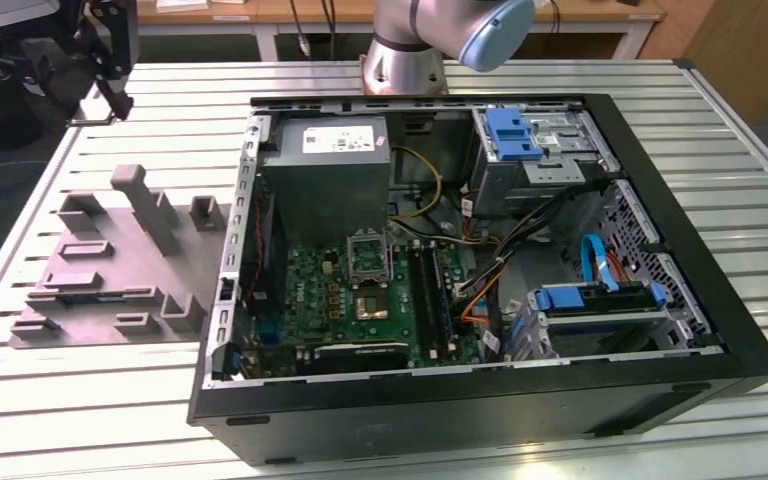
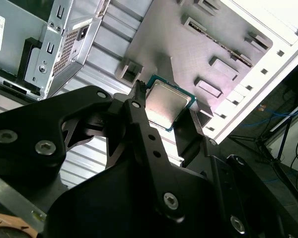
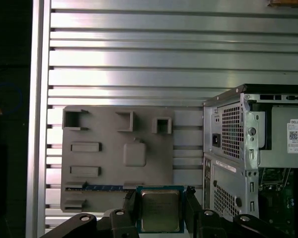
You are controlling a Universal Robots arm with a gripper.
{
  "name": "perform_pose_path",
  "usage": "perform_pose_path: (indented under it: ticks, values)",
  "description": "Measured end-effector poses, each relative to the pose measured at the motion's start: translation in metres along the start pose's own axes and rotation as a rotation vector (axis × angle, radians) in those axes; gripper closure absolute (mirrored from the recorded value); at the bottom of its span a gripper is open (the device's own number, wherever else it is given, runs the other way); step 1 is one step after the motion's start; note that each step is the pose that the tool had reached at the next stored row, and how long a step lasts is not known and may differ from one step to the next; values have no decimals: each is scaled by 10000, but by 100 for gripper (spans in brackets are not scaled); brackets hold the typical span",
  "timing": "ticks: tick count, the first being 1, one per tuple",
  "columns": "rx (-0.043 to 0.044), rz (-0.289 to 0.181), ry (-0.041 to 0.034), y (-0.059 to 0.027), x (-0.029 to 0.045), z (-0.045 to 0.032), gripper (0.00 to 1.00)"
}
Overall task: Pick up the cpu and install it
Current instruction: 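Pick up the cpu and move it towards the insertion slot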
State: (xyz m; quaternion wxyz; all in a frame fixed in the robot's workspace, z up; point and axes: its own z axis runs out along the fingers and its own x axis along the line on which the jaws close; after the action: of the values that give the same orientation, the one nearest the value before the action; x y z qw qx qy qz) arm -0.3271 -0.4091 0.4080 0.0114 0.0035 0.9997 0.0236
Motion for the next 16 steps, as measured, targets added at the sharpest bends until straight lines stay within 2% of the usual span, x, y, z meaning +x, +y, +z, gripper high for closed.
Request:
perform_pose_path:
  ticks: [16]
  values:
    - [0,0,0,1,-88,2,53]
